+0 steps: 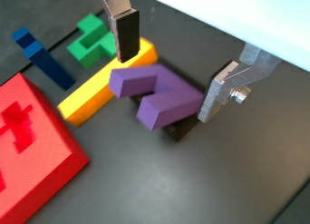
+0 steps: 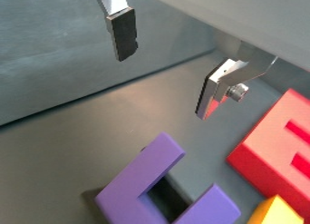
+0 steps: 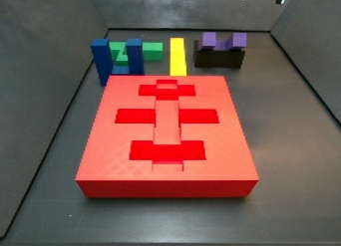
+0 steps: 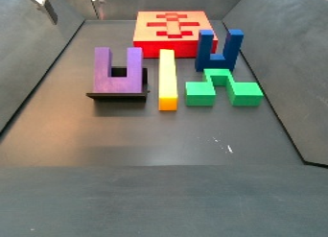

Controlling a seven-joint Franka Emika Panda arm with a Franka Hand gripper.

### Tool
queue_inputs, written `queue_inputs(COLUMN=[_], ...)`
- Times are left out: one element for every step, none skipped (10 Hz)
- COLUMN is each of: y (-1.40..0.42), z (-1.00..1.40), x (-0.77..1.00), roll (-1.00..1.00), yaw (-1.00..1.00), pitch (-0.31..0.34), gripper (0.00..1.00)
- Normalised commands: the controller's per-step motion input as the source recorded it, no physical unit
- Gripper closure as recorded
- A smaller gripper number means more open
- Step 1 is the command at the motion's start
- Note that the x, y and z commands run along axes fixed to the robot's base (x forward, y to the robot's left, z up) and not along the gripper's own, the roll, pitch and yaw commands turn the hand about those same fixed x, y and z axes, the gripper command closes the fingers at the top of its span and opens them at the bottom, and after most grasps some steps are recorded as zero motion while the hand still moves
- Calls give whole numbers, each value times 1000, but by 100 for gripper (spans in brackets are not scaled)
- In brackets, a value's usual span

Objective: Pick up the purple object. Move up. Place the purple object on the fixture. Regrasp the purple object. Move to above the board. Insert the purple object.
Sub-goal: Regrasp the purple object.

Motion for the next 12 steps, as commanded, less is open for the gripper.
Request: queue_inputs(y=[0,-31,-137,-129,-163,-226,-220,-160,-97,-100,-51,-11], z=[49,0,-57,-97,-103,-109,-126,-140,-203,-217,-303,-340], x=[286,231,154,0,0,0,0,-60,-137,-160,-183,-146], roll=[1000,1000,1000,1000,1000,1000,1000,1000,1000,1000,960,871], yaw=[77,69,83,34,0,-14,-194,-263,-229,-211,-200,-183], pitch=[446,360,223,54,3,0,0,0,0,0,0,0], gripper=[0,0,0,0,0,0,0,0,0,0,0,0])
